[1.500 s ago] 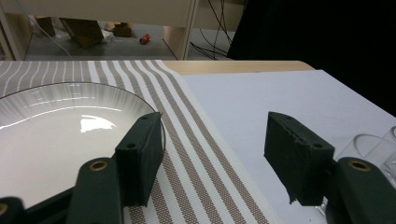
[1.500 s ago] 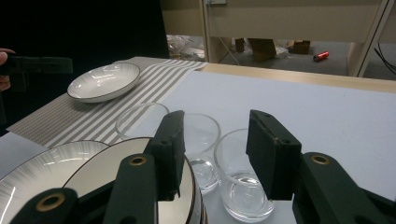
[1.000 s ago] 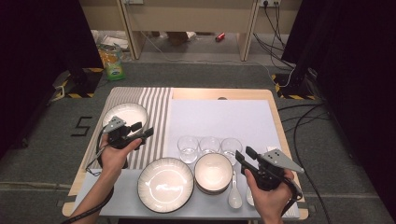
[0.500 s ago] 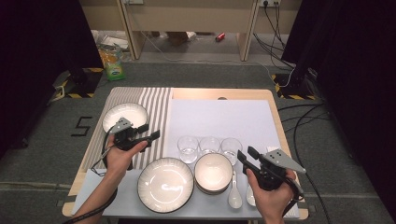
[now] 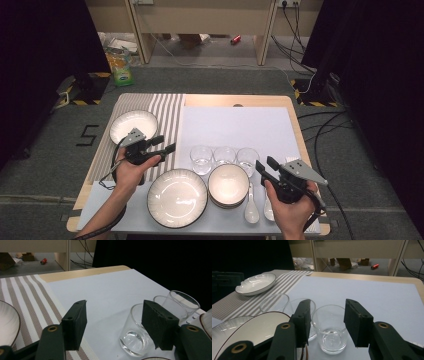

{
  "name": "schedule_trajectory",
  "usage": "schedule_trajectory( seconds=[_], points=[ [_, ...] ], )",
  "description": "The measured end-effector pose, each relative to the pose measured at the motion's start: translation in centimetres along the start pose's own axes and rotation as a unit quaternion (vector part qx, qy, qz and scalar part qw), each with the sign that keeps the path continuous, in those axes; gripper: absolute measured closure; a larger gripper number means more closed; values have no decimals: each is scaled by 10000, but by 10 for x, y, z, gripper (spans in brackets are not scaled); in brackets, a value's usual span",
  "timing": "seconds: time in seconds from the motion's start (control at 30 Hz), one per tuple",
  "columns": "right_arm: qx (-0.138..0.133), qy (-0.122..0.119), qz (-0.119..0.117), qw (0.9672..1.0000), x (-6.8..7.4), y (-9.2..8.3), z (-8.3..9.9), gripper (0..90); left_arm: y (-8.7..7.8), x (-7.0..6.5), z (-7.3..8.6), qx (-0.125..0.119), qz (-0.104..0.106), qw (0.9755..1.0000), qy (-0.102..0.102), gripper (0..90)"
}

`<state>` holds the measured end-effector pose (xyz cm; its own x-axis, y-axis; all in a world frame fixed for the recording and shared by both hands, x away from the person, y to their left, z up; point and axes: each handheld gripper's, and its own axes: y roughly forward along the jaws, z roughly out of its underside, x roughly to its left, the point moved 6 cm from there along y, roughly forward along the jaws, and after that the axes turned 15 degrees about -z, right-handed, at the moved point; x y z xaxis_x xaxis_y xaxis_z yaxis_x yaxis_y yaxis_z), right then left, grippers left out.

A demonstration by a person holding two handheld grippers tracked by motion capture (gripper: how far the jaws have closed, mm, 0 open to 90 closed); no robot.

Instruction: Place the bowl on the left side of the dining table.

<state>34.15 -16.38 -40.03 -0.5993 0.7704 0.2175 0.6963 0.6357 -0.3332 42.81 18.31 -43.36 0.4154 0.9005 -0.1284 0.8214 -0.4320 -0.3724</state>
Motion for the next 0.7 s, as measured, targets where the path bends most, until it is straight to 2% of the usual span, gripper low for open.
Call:
schedule_trajectory(
  seconds=[0.3, 0.43, 0.7],
  points=[
    [-1, -30, 41, 10000, 0, -1, -1, 564, -6, -27, -3, -4, 359, 9992, 151, 365],
    [-11, -32, 31, 10000, -1, -1, -2, 564, -5, -42, -3, 51, 587, 9980, 242, 389],
    [-55, -20, 30, 10000, -1, -2, -3, 564, -3, -62, -1, 106, 752, 9962, 431, 372]
  ],
)
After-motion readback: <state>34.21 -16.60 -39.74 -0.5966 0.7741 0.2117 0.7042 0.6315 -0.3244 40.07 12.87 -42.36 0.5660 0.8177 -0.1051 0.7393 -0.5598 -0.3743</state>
